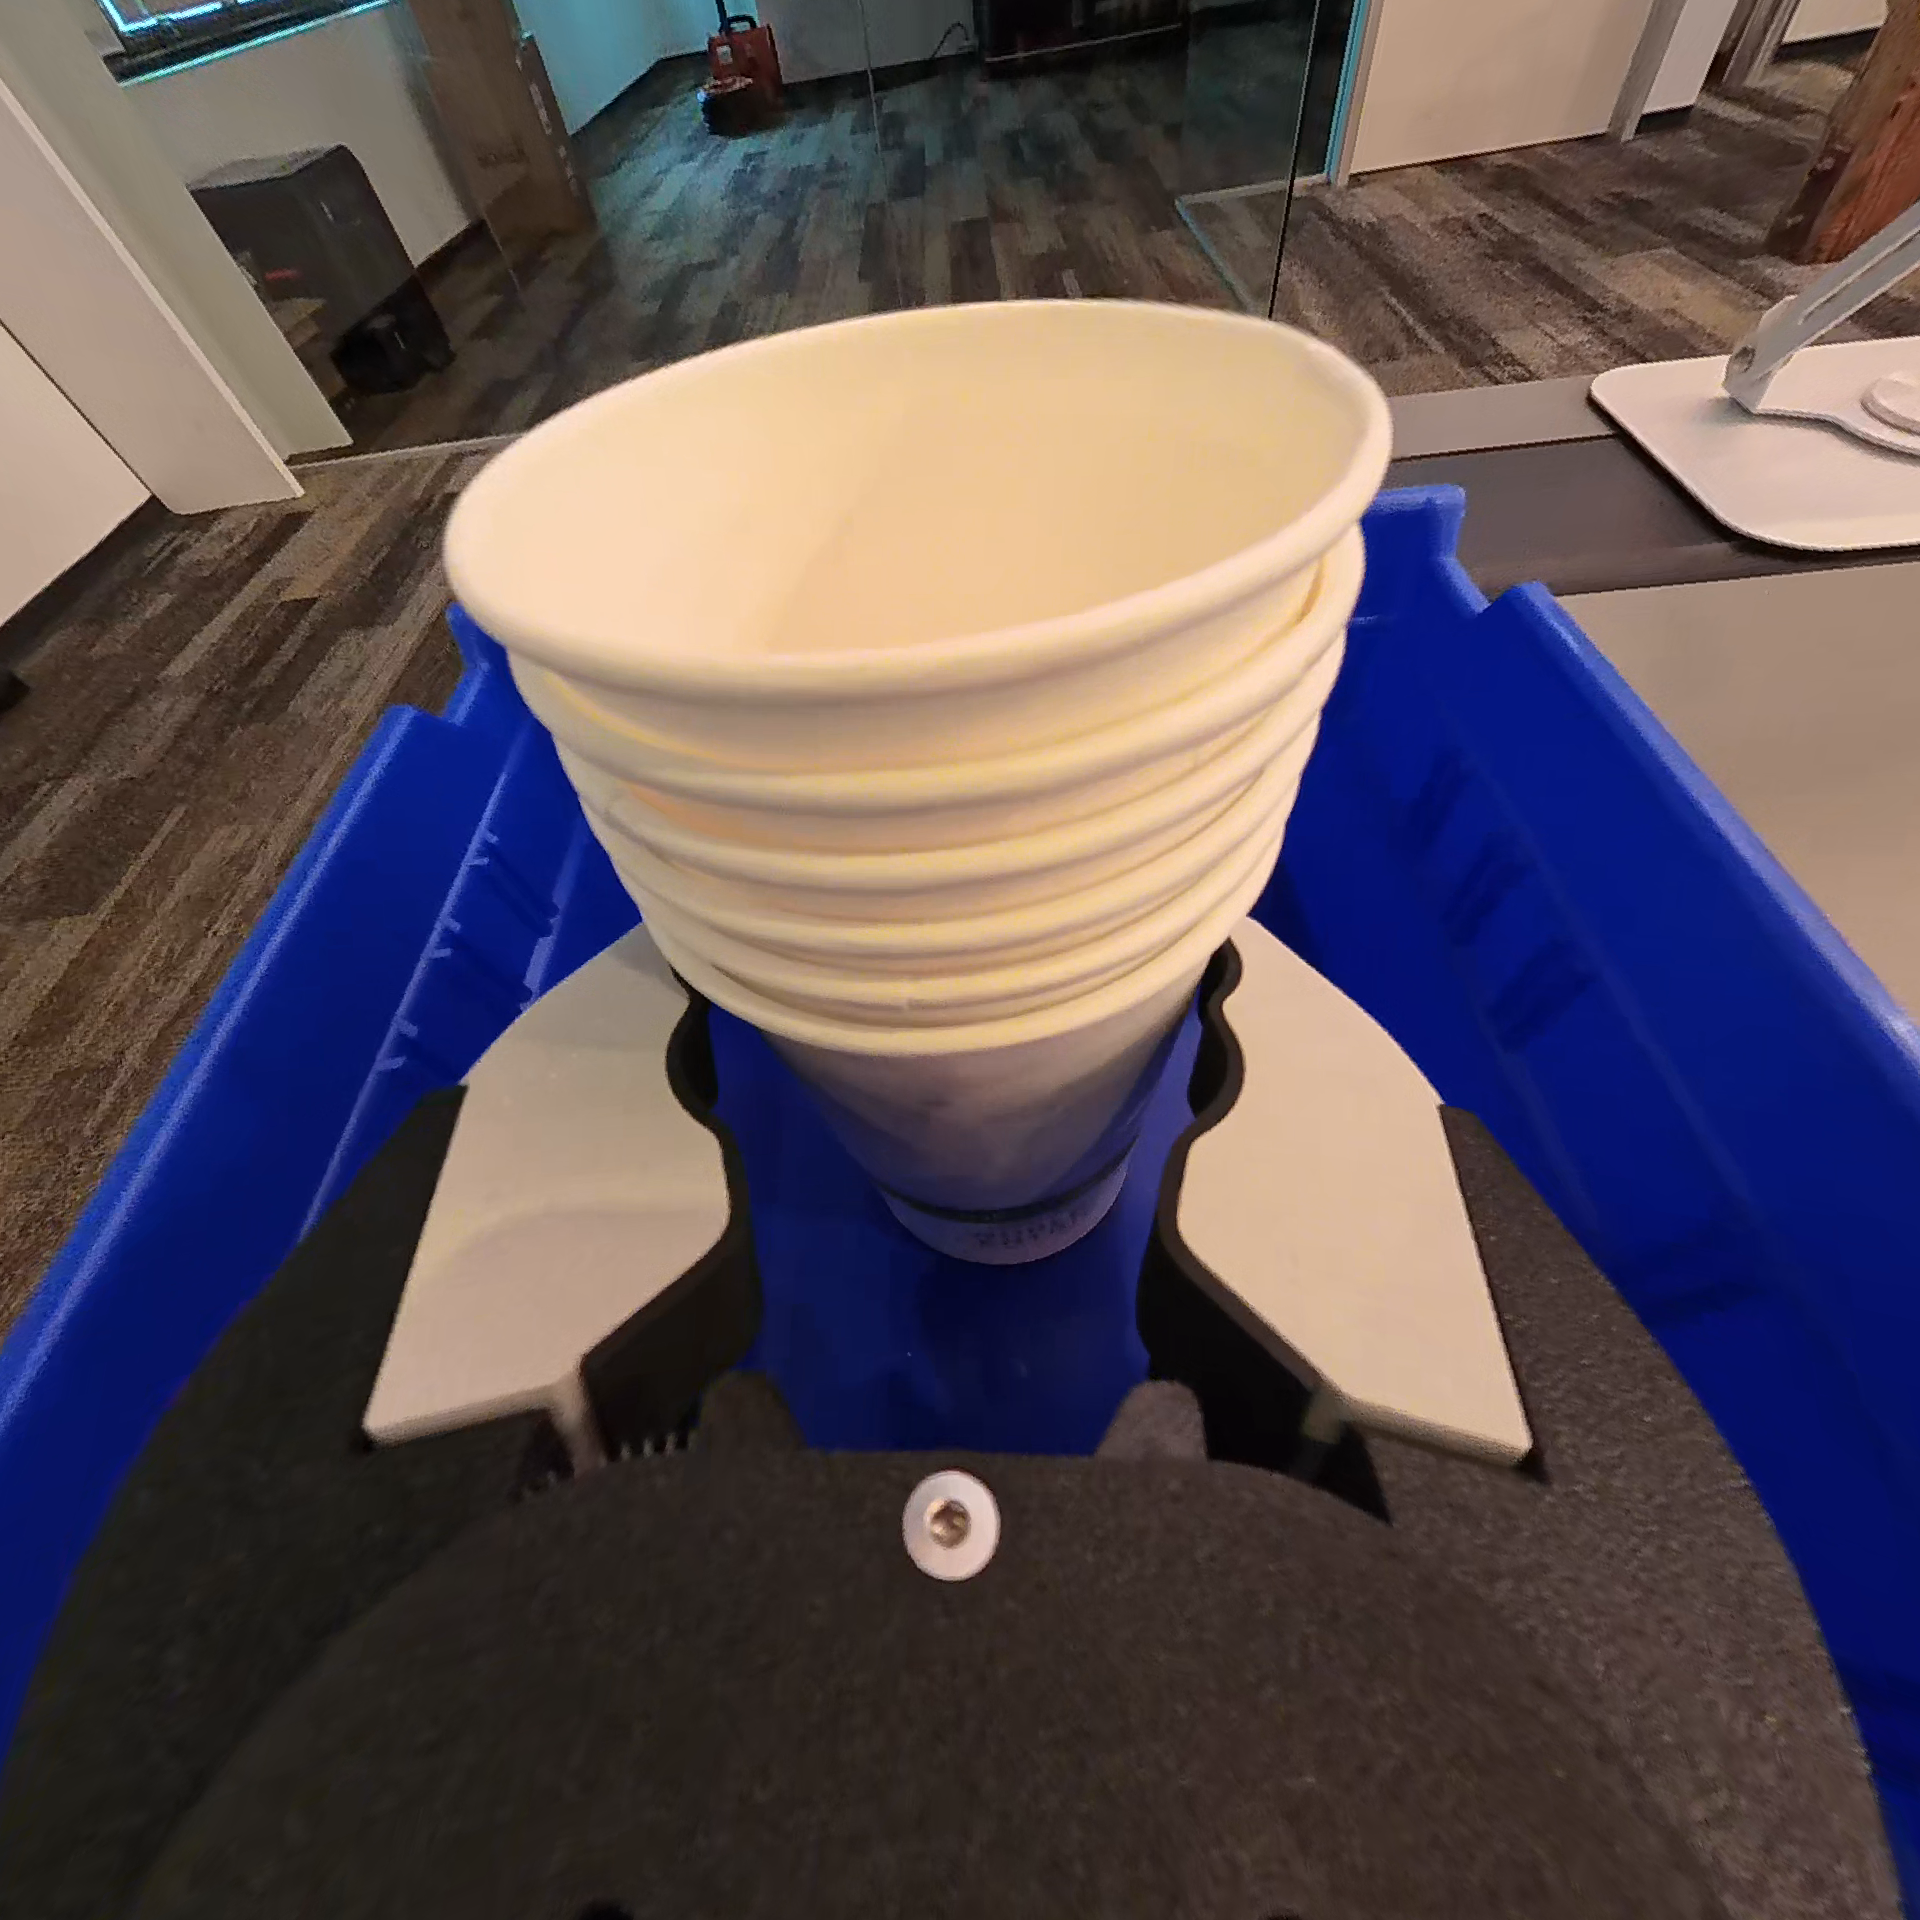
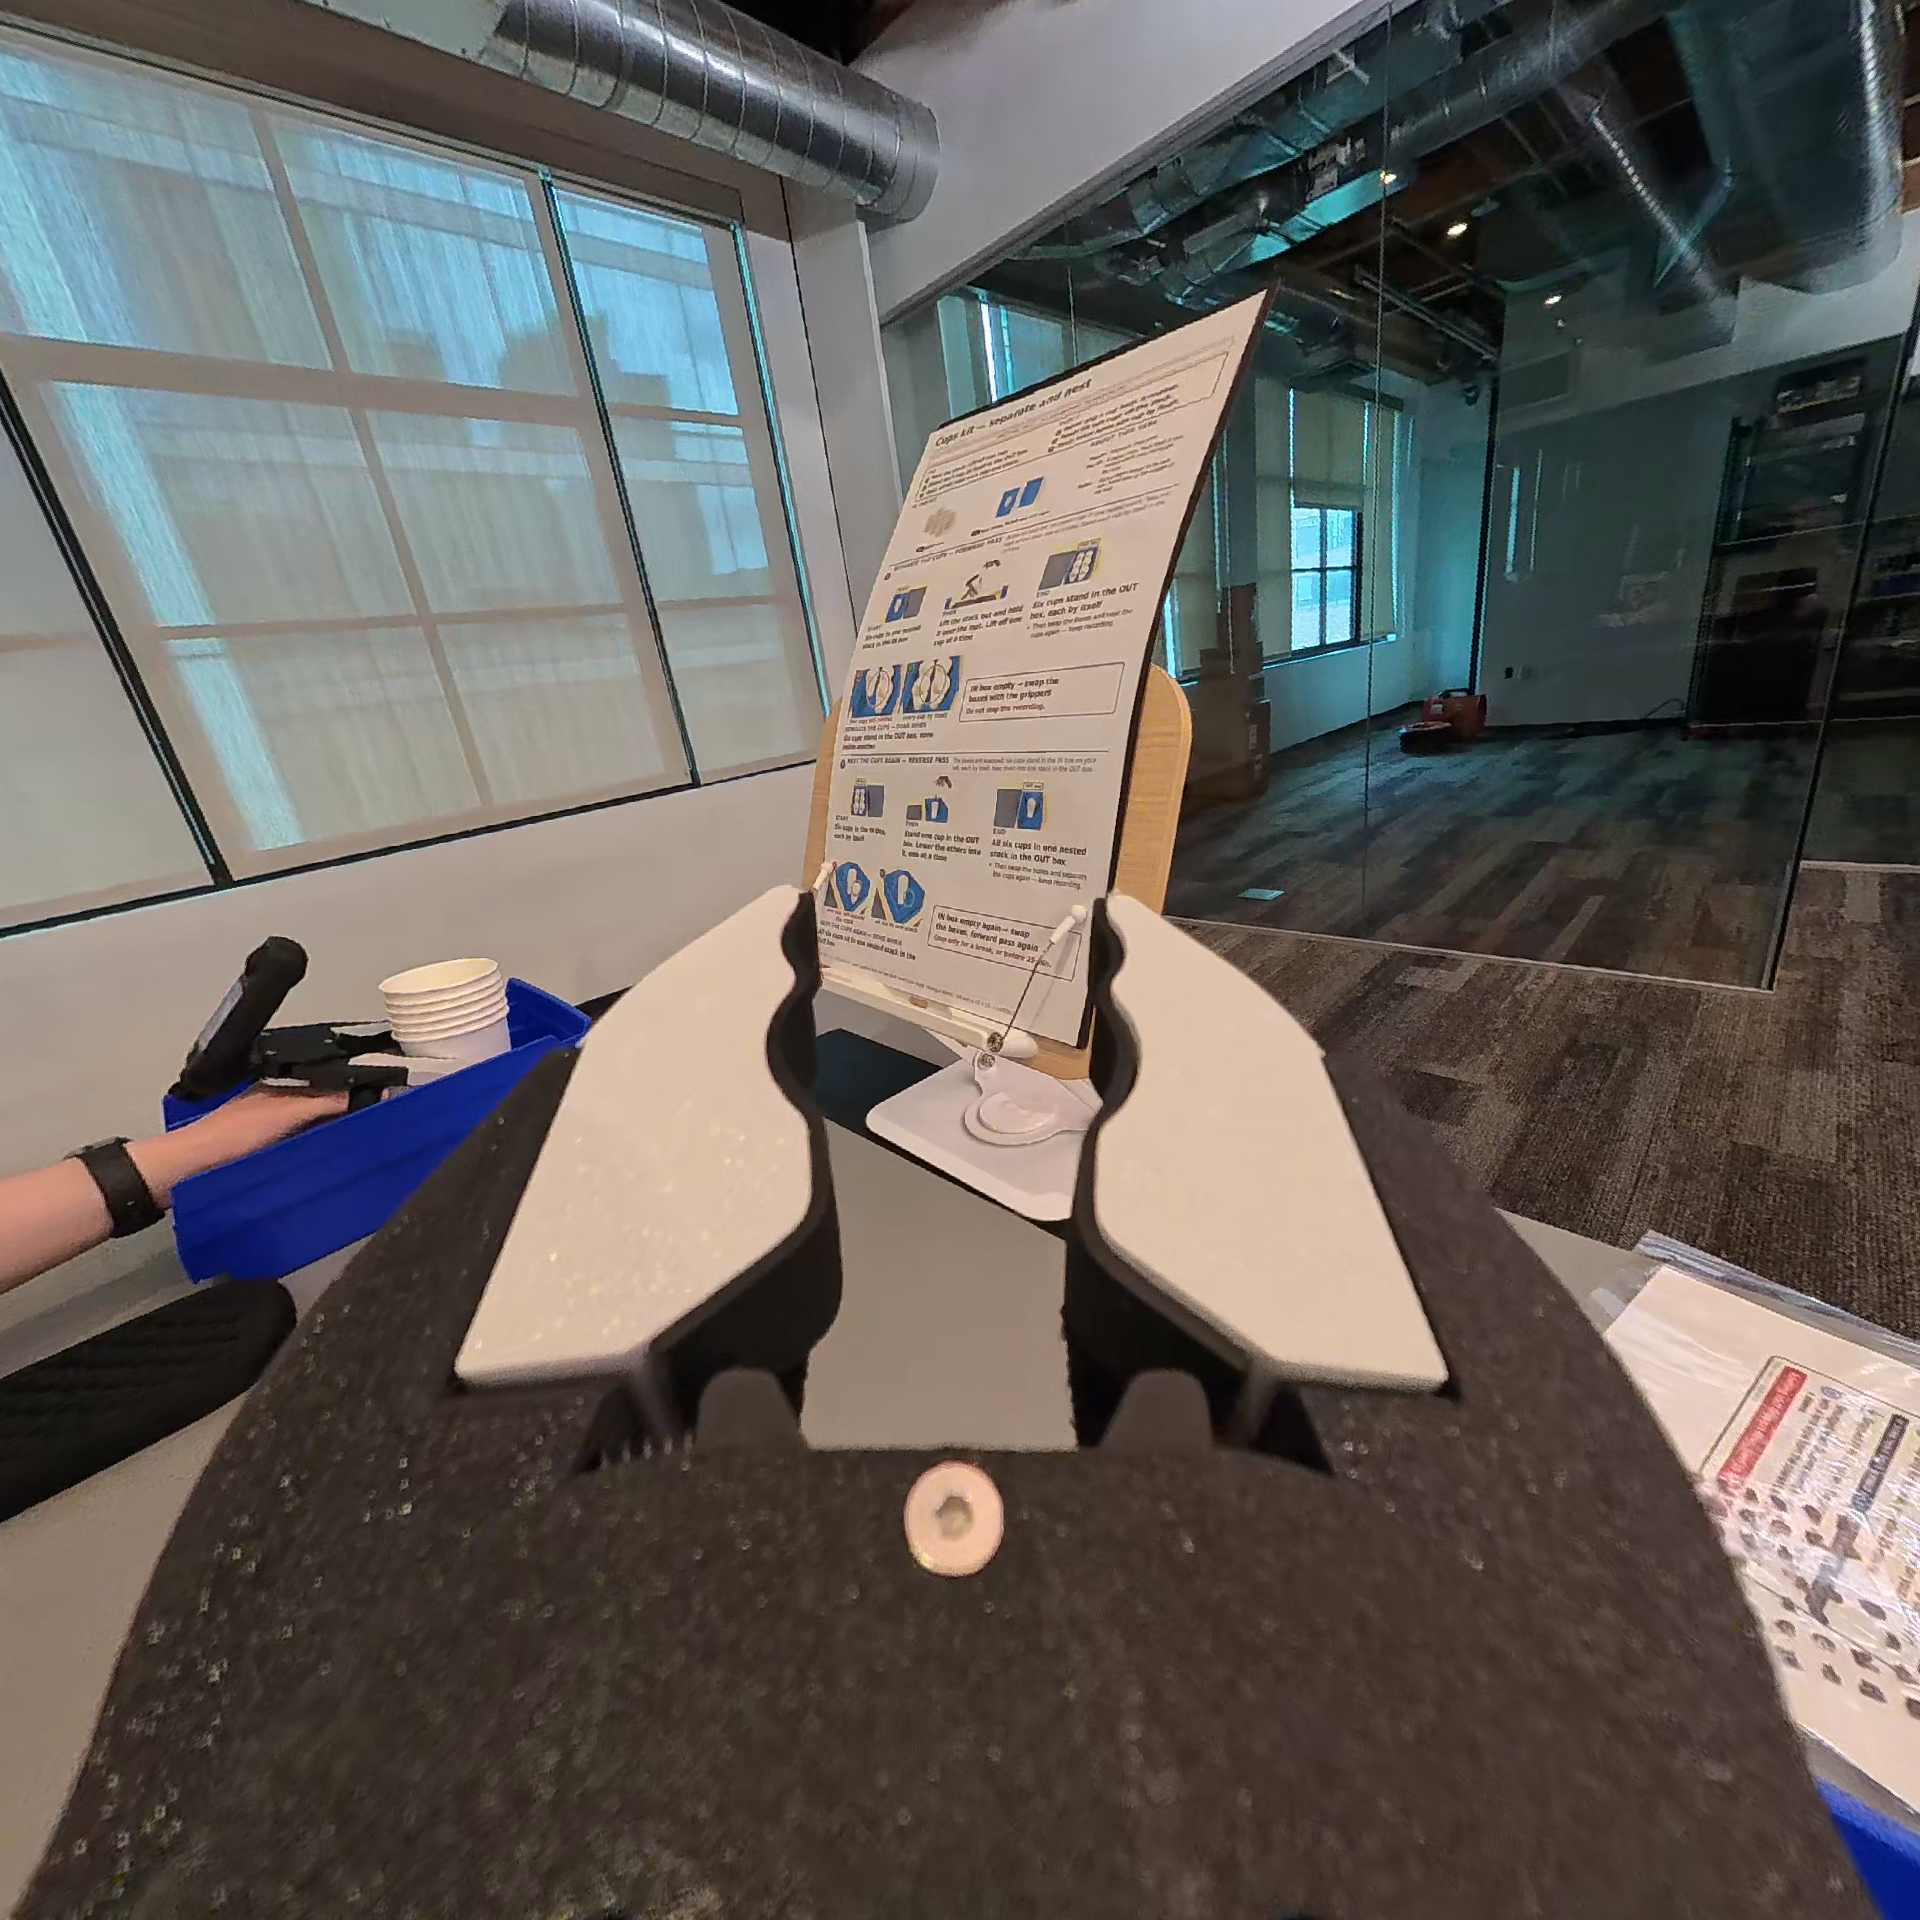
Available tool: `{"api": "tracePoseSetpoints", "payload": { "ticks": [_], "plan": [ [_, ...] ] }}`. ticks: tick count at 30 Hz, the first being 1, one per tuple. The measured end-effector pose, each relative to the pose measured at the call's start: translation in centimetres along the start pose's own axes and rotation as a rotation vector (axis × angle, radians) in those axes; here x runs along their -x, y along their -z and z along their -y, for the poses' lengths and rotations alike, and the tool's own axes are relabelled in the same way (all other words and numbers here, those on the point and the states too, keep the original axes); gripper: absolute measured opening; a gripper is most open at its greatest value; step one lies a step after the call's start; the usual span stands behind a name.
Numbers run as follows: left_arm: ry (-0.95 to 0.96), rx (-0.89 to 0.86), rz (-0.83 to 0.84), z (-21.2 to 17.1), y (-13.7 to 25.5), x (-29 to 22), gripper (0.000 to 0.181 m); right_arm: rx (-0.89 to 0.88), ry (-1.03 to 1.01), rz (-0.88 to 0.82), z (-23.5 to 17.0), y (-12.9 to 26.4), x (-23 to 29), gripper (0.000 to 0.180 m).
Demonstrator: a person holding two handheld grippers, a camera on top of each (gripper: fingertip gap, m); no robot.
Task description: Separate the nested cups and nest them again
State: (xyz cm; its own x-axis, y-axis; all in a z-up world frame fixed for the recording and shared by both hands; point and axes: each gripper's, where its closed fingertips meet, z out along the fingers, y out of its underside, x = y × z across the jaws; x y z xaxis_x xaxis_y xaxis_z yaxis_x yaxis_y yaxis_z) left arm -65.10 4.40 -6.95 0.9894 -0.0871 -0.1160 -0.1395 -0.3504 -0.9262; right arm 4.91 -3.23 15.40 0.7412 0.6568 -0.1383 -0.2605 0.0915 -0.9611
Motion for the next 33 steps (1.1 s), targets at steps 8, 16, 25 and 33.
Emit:
{"api": "tracePoseSetpoints", "payload": {
  "ticks": [8, 16, 25, 33],
  "plan": [
    [-0.022, 0.035, 0.017, -0.9, -0.2, 0.4, 0.098, 0.010, -0.024, 0.011, -0.5, 0.0, -0.3, 0.048],
    [-0.017, 0.032, 0.009, -1.1, -0.3, 0.8, 0.090, 0.004, -0.045, 0.012, -0.6, 0.2, -0.7, 0.047],
    [-0.032, 0.044, 0.006, -1.2, 0.0, 0.6, 0.091, 0.012, -0.068, 0.008, -1.0, 0.3, -1.3, 0.047],
    [0.016, 0.023, -0.011, -0.8, -0.4, 0.4, 0.097, 0.015, -0.077, 0.004, -1.3, 0.4, -1.6, 0.047]
  ]
}}
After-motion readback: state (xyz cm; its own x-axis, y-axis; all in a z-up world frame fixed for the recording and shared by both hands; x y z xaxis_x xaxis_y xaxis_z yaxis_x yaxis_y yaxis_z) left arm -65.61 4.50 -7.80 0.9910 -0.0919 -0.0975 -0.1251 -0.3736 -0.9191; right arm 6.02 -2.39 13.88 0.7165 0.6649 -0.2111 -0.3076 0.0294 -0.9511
